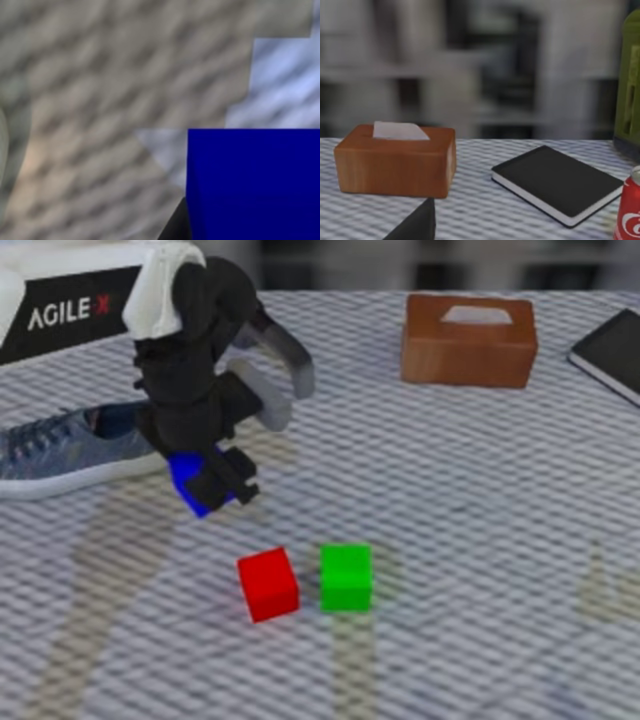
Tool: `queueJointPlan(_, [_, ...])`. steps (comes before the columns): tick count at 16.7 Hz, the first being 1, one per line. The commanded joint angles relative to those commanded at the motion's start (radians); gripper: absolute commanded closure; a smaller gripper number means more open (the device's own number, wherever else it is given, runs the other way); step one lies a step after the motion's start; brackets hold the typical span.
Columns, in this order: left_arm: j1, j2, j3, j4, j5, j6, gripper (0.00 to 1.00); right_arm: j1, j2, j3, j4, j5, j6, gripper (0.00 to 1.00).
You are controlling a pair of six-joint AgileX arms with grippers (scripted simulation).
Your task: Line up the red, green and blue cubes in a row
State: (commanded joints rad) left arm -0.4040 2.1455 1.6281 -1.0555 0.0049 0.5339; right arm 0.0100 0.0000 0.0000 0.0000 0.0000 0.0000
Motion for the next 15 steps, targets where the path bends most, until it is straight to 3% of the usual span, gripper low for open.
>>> queueJointPlan(8, [-0.038,0.019,0.047,-0.037,0.000,0.015,1.00,0.000,0.000,0.000,0.000,0.000,0.000,0.00])
queueJointPlan(15, [-0.322,0.225,0.455,-0.229,0.005,0.105,1.00,0.000,0.000,0.000,0.000,0.000,0.000,0.00])
